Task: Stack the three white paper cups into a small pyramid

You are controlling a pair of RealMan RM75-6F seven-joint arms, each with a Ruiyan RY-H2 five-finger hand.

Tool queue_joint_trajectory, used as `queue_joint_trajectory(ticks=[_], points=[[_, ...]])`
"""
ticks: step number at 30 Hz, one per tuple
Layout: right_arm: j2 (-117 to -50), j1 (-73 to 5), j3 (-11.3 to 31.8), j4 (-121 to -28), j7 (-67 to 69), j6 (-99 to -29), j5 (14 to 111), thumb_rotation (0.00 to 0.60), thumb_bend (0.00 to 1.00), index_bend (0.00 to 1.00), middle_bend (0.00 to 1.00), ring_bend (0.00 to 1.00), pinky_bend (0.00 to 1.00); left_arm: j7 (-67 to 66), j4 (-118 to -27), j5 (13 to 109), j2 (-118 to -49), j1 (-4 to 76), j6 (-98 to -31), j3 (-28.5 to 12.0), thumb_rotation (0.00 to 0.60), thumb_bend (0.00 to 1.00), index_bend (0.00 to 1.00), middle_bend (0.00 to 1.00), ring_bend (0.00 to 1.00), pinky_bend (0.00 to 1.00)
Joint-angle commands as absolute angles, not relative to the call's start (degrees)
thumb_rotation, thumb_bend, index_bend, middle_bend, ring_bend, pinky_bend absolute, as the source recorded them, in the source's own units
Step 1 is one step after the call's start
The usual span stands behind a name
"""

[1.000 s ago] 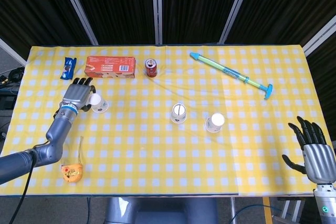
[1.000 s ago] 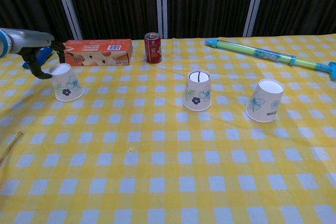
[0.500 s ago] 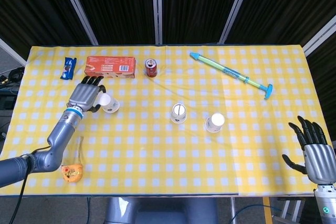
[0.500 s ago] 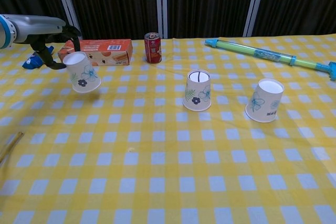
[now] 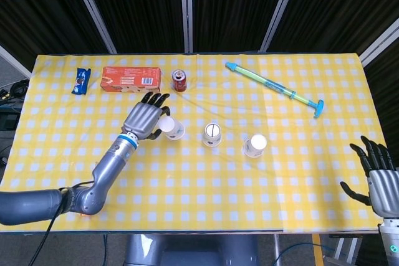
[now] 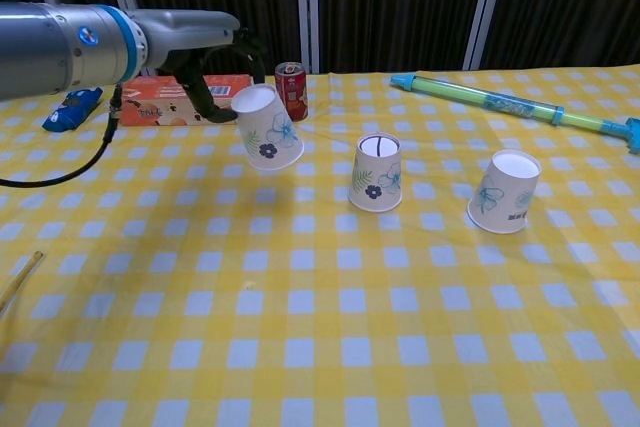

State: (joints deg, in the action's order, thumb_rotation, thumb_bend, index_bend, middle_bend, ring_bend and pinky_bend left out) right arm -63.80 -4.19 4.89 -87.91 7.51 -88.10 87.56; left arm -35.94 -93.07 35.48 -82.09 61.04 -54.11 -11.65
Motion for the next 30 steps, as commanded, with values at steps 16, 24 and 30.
queue_joint_trajectory(ticks=[16,24,30], points=[[-63.3,-4.3,5.2,-86.4,11.3,-86.5,86.0,0.6,0.1,0.17,0.0,0.0,0.0,-41.5,-83.2,28.7,-93.3,67.8,-53.4,-12.2,0.6,0.4,0.36,0.0,0.0,0.0],[-63.5,-4.4,5.3,-86.4,11.1,-86.4,85.8,0.6,0.1,0.18,0.0,0.0,0.0,-40.7,-81.5,30.1,-95.3,68.0,-53.3,-12.0,0.6,0.39,0.26,0.0,0.0,0.0],[-63.7,-4.3,5.1,-86.6,10.1,-86.5,86.2,0.6,0.1,0.18,0.0,0.0,0.0,-37.8,-81.6,34.2,-95.2,66.1,-54.1,-11.2,0.6,0.33,0.0,0.0,0.0,0.0]])
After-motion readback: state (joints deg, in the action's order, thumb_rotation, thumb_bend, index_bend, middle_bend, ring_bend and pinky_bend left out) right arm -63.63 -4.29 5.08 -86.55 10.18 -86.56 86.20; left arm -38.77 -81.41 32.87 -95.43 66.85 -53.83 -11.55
